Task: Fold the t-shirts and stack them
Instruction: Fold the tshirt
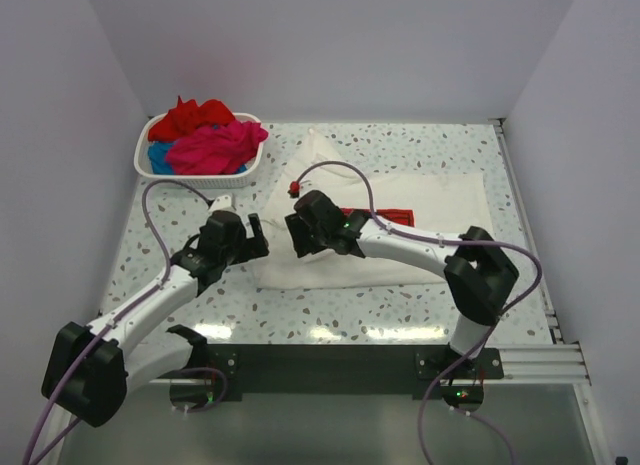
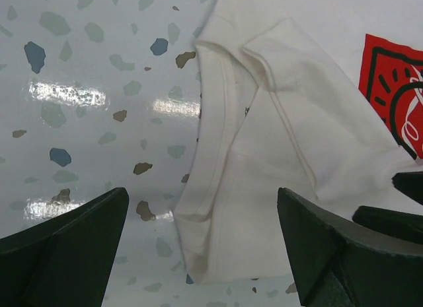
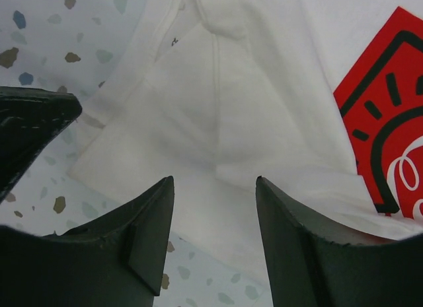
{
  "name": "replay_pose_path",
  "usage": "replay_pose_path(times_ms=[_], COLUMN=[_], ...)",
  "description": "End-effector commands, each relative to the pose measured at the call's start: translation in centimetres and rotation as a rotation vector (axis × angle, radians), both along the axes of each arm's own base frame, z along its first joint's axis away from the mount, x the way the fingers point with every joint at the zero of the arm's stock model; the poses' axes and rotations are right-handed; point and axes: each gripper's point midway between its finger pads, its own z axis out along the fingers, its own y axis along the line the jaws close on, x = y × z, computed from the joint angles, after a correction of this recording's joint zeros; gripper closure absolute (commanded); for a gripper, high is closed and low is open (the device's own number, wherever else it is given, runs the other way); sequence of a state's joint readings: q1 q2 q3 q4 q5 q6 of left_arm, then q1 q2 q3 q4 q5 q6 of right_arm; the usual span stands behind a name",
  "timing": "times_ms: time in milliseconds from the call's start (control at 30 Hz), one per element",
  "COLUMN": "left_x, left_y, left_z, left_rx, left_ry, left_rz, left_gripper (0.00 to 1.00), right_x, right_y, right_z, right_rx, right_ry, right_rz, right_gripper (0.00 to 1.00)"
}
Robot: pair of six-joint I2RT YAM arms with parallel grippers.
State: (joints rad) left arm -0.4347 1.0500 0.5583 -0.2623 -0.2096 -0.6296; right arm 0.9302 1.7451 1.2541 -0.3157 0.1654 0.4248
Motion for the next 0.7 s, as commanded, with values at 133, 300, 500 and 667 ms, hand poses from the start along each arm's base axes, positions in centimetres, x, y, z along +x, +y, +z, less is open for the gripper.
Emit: replay_pose_path(times_ms=[133,300,500,667], left_x=[0.2,0.2,-0.6,-1.4], left_y=[-1.3,-2.6,-4.0,-5.9], left_z=[1.2,2.7,1.5,1.2], left_rx=[-0.104,-0.16,-0.187,-0.192], left_ry=[-0.076,-0.144,-0.112,-0.112], left_rz=[-0.023,-0.074,-0.113,-0.138], left_gripper=[0.0,0.0,0.0,0.0], right_x=[0.1,-0.2,-0.1,-0.2], right_y=[1.9,1.4,0.9,0.4], right_z=[-3.0,-6.0,-7.1,-7.8], right_rx=[-0.018,-0.061,-0.093,-0.122], right_ry=[0.037,0.072,0.084,0.092], right_rz=[0.017,-0.002,-0.026,-0.034], right_gripper=[0.49,0.51,0.56,0.6])
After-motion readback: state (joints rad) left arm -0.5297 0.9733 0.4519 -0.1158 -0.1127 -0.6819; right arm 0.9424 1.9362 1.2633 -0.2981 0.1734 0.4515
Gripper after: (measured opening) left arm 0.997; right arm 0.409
